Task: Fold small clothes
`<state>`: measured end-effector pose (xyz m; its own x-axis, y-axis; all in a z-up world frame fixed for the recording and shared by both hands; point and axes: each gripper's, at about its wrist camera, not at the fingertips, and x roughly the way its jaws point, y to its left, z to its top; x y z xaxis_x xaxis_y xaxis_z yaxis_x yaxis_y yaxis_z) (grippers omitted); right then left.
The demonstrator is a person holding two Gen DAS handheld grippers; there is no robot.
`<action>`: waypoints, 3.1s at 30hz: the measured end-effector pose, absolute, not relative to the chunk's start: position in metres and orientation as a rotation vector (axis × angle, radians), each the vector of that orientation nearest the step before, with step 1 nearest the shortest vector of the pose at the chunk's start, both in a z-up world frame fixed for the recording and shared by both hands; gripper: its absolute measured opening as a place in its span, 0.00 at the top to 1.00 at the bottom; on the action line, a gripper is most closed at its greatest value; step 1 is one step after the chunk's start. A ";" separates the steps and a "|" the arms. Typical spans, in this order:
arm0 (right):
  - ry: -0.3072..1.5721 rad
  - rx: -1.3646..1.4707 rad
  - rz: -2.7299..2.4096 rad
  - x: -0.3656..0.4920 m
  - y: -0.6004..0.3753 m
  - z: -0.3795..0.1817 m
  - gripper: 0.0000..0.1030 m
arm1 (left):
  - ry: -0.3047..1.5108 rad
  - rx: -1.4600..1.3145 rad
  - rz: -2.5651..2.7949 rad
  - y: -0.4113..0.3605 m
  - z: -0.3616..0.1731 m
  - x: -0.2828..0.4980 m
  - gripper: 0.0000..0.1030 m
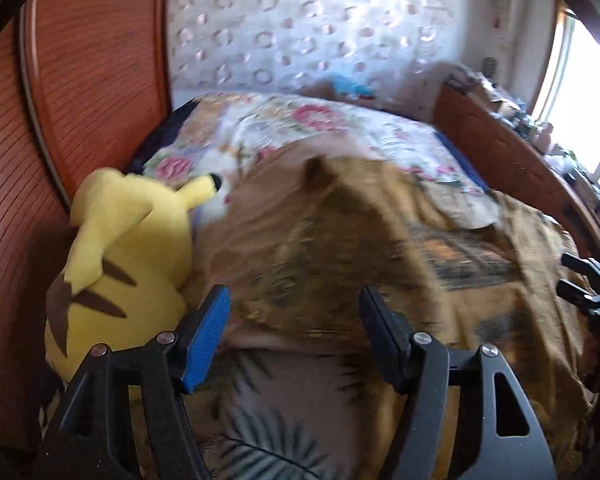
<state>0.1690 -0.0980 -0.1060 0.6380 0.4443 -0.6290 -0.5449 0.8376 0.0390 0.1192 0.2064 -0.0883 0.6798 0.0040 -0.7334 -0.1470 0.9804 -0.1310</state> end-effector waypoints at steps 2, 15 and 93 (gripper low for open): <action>0.677 -0.175 0.582 0.178 -0.093 -0.106 0.00 | 0.832 -0.197 0.090 0.208 -0.098 0.124 0.34; 0.680 -0.195 0.602 0.187 -0.087 -0.106 0.00 | 0.863 -0.135 0.023 0.211 -0.112 0.142 0.97; 0.814 0.073 0.018 0.155 -0.297 -0.121 0.26 | 0.887 0.173 -0.357 -0.009 -0.127 0.241 0.14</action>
<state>0.1551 -0.2969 -0.1208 0.6869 0.0443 -0.7254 0.0121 0.9973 0.0723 0.2412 -0.0087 -0.1274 0.5778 -0.2323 -0.7825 0.3743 0.9273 0.0011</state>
